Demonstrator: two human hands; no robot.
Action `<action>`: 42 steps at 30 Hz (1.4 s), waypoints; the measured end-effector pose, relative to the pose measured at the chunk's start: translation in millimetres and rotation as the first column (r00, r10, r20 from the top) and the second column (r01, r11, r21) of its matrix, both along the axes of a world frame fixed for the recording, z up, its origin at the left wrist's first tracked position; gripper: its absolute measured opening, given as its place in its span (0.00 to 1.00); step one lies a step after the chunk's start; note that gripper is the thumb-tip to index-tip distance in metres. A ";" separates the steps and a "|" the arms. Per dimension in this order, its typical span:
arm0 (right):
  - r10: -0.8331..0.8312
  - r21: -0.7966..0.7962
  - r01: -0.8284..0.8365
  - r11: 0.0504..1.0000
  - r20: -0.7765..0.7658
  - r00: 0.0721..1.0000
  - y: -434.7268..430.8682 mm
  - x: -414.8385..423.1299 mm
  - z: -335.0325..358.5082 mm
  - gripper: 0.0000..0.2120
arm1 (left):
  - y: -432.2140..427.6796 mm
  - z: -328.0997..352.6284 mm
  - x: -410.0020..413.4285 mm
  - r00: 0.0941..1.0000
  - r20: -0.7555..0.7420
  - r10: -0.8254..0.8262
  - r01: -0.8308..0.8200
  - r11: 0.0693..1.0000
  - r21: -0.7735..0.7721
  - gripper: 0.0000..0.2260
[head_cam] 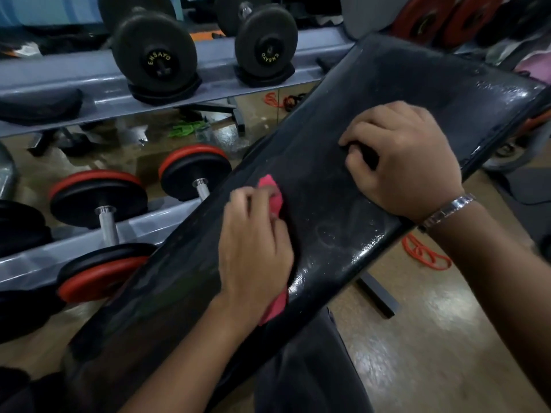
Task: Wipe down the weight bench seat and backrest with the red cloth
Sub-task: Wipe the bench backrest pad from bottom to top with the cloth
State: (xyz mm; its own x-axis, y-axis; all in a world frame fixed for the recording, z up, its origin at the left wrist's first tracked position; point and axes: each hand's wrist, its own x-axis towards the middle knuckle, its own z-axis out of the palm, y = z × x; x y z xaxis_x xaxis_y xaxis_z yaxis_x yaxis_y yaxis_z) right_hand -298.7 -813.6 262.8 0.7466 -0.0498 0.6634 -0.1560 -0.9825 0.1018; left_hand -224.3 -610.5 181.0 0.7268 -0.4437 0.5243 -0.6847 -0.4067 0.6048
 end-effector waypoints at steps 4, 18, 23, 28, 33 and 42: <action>-0.008 0.011 0.008 1.000 0.003 1.000 -0.7 0.5 -0.4 0.09 | 22.0 -9.7 -26.1 0.902 0.229 -0.367 0.336 0.928 0.162 0.16; -0.023 0.003 0.023 1.000 0.005 1.000 3.6 -0.1 0.5 0.08 | 23.1 -6.1 -17.6 0.679 0.439 -0.589 0.454 0.806 0.380 0.14; -0.037 0.000 0.037 0.999 0.005 0.999 4.3 1.6 1.2 0.08 | 3.8 5.5 -17.0 0.971 0.153 -0.184 0.166 0.978 0.128 0.13; -0.031 0.020 0.030 0.999 0.006 1.000 3.4 0.0 1.4 0.08 | 8.6 -10.4 -55.5 0.764 0.467 -0.445 0.336 0.892 0.301 0.12; -0.024 0.020 0.024 1.000 0.018 1.000 3.9 1.6 1.1 0.08 | 18.9 -13.3 -26.9 0.834 0.377 -0.403 0.327 0.911 0.251 0.13; -0.008 0.034 0.007 0.999 0.028 1.000 3.1 -0.6 2.1 0.08 | 2.3 2.5 -37.6 0.739 0.365 -0.566 0.511 0.824 0.245 0.15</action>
State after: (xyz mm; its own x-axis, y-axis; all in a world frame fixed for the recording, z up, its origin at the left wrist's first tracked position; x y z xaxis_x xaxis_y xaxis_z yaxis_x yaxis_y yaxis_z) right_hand -299.3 -810.5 265.0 0.7269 -0.0781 0.6823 -0.1659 -0.9841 0.0641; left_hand -261.9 -608.3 183.5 0.0799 -0.7744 0.6277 -0.9795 0.0558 0.1936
